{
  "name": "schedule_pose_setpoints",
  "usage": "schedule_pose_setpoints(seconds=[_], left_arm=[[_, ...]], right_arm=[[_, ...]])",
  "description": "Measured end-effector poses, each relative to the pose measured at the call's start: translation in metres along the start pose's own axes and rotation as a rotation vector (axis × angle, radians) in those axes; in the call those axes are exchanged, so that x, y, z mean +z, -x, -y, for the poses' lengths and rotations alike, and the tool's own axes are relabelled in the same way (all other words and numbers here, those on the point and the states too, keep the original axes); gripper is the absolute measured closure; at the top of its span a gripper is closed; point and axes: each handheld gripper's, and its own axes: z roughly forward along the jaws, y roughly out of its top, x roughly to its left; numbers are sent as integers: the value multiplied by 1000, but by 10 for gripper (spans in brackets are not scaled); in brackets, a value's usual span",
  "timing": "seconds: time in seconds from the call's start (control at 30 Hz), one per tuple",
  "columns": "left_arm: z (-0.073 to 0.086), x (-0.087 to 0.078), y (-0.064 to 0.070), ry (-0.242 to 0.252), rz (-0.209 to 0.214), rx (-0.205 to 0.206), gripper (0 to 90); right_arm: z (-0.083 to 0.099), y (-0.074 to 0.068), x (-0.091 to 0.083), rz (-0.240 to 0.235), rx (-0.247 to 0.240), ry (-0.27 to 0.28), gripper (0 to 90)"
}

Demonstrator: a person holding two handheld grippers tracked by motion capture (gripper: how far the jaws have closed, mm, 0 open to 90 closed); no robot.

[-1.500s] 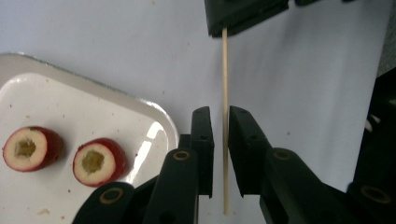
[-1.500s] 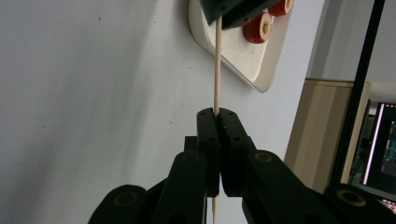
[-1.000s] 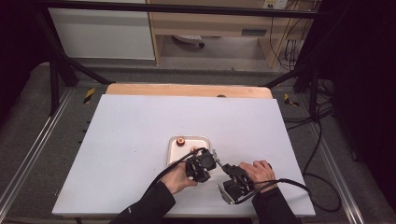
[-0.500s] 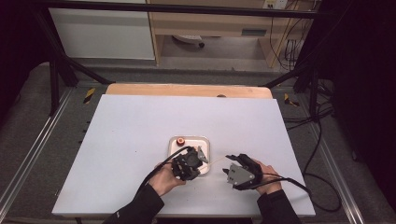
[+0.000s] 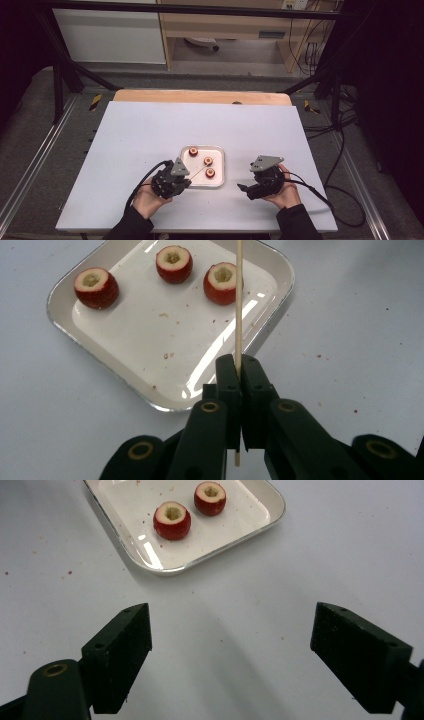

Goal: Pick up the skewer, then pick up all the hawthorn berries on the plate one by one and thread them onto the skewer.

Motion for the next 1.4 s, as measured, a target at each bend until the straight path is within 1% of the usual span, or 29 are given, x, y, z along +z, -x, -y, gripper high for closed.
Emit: schedule_pose_setpoints(seconds=[0.03,0.13,0.23,0.27,0.3,0.33,0.37,0.43,0.47,0.57,0.6,0.67,0.7,0.73,0.77,0.8,0.83,0.87,0.9,0.93,0.97,1.0,1.03,1.07,1.1,1.17,1.27,1.33,1.4], left_arm=[[4,-2,-1,13,-6,-5,882],[15,-8,-3,60,-12,-29,882],[24,-12,-5,97,-21,-44,881],[29,-13,-7,116,-19,-54,881],[29,-13,-7,116,-19,-54,881],[34,-15,-9,132,-18,-61,881],[34,-15,-9,132,-18,-61,881],[40,-16,-10,154,-16,-70,881],[42,-16,-11,161,-17,-74,881],[47,-17,-13,161,-21,-83,881],[49,-18,-14,169,-14,-89,881],[51,-18,-15,174,-15,-85,881],[52,-19,-15,174,-14,-84,881],[53,-19,-15,177,-13,-86,881],[54,-19,-16,187,-7,-82,881],[55,-19,-16,188,-9,-84,881],[56,-19,-16,190,-8,-87,881],[58,-20,-17,186,-15,-94,881],[58,-20,-17,186,-15,-94,880],[58,-20,-18,189,-14,-97,881],[58,-21,-18,189,-13,-100,881],[59,-21,-19,195,-12,-100,881],[59,-21,-19,195,-12,-100,880],[59,-21,-19,194,-7,-100,880],[59,-21,-19,196,-9,-99,880],[59,-21,-19,192,-5,-100,880],[60,-20,-18,192,-4,-100,880],[60,-20,-19,192,-1,-100,880],[60,-20,-18,191,-2,-99,880]], right_arm=[[0,0,0,0,0,0,161],[-2,1,0,-12,47,25,124],[-6,4,1,-21,113,14,101],[-9,6,4,-40,156,-2,88],[-9,6,4,-40,156,-2,88],[-12,6,7,-55,180,-10,80],[-12,6,7,-55,180,-10,80],[-16,6,10,-58,185,-10,68],[-21,5,13,-65,181,-16,59],[-27,4,17,-75,180,-19,54],[-30,4,20,-83,176,-24,50],[-37,3,24,-102,175,-34,46],[-41,3,25,-110,168,-38,41],[-48,1,29,-115,149,-46,34],[-48,1,29,-115,149,-46,34],[-54,1,33,-128,136,-64,30],[-54,1,33,-128,136,-64,30],[-61,0,38,-137,112,-84,30],[-61,0,38,-137,112,-84,30],[-66,-2,43,-143,92,-103,36],[-66,-2,43,-143,92,-103,36],[-72,-4,47,-154,61,-116,47],[-72,-4,47,-154,61,-116,47],[-77,-6,52,-158,45,-134,57],[-77,-6,52,-158,45,-134,57],[-82,-7,56,-172,22,-145,80],[-87,-7,64,-181,-10,-183,113],[-90,-6,72,-209,-12,-209,168],[-90,-6,74,-215,-13,-221,180]])
